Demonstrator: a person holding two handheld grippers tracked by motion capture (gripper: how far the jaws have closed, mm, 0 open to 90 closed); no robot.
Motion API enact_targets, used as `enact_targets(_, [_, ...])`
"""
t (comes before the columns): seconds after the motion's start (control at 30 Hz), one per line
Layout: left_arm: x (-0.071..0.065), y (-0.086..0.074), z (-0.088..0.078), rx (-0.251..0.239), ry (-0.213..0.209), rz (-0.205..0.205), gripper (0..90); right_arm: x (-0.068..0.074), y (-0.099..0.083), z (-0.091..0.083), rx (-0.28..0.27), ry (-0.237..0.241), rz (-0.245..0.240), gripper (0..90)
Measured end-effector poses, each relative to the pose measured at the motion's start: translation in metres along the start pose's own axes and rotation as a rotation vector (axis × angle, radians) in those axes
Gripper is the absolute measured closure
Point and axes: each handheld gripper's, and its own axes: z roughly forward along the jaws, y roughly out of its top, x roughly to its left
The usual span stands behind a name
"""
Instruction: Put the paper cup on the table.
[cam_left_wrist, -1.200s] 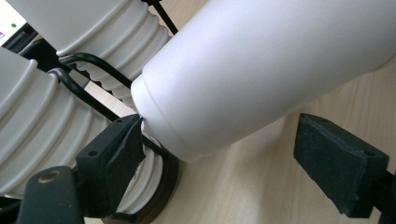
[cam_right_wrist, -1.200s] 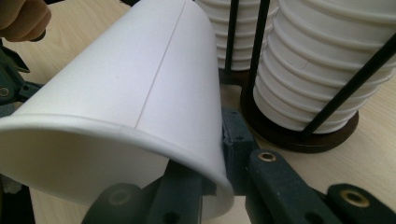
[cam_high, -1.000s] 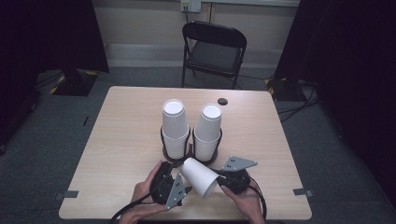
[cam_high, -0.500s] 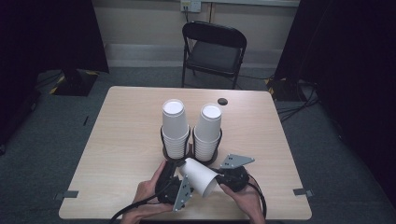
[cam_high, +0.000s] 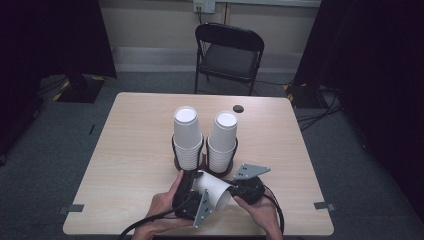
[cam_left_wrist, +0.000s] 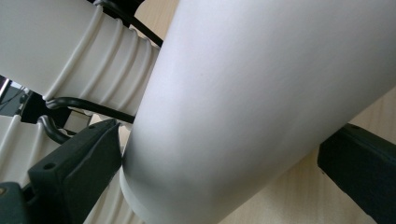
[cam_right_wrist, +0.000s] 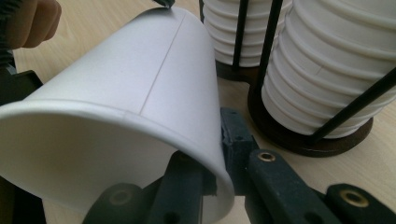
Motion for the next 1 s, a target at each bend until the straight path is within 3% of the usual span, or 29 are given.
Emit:
enact_targets(0.07, [0.0,0.001,0.0,0.011,0.004,0.028,0.0,-0.001,0.0,0.001,-0.006,0.008,0.006,86.1])
enact_targets(0.1, [-0.001,0.001,0.001,-0.004,0.004,0.009,0.0,-0.001,0.0,0.001,-0.006,0.009,0.007,86.1])
enact_targets(0.13, [0.0,0.002,0.001,0.013,0.007,0.034,0.0,-0.001,0.001,0.002,-0.004,0.008,0.007,86.2])
enact_targets(0.2, [0.0,0.004,0.002,0.019,0.009,0.045,0.0,-0.001,0.001,0.002,-0.009,0.011,0.01,86.2])
enact_targets(0.37, [-0.003,0.006,0.003,-0.002,0.022,0.056,1.1,-0.003,0.003,0.005,-0.021,0.028,0.022,86.3])
enact_targets(0.57, [-0.007,0.012,0.002,-0.006,0.032,0.098,2.2,0.0,0.007,0.008,-0.014,0.045,0.017,86.4])
enact_targets(0.7, [-0.009,0.016,0.001,-0.051,0.02,0.084,4.0,-0.002,0.01,0.009,-0.011,0.038,0.024,87.8])
enact_targets(0.77, [-0.009,0.018,0.002,-0.041,0.024,0.1,3.7,-0.002,0.01,0.011,-0.007,0.039,0.024,87.7])
enact_targets(0.9, [-0.008,0.02,0.005,-0.058,0.013,0.087,5.2,-0.001,0.011,0.01,-0.022,0.035,0.03,87.7])
enact_targets(1.0, [-0.009,0.022,0.004,-0.084,0.041,0.078,6.1,-0.002,0.011,0.009,-0.035,0.041,0.043,88.0])
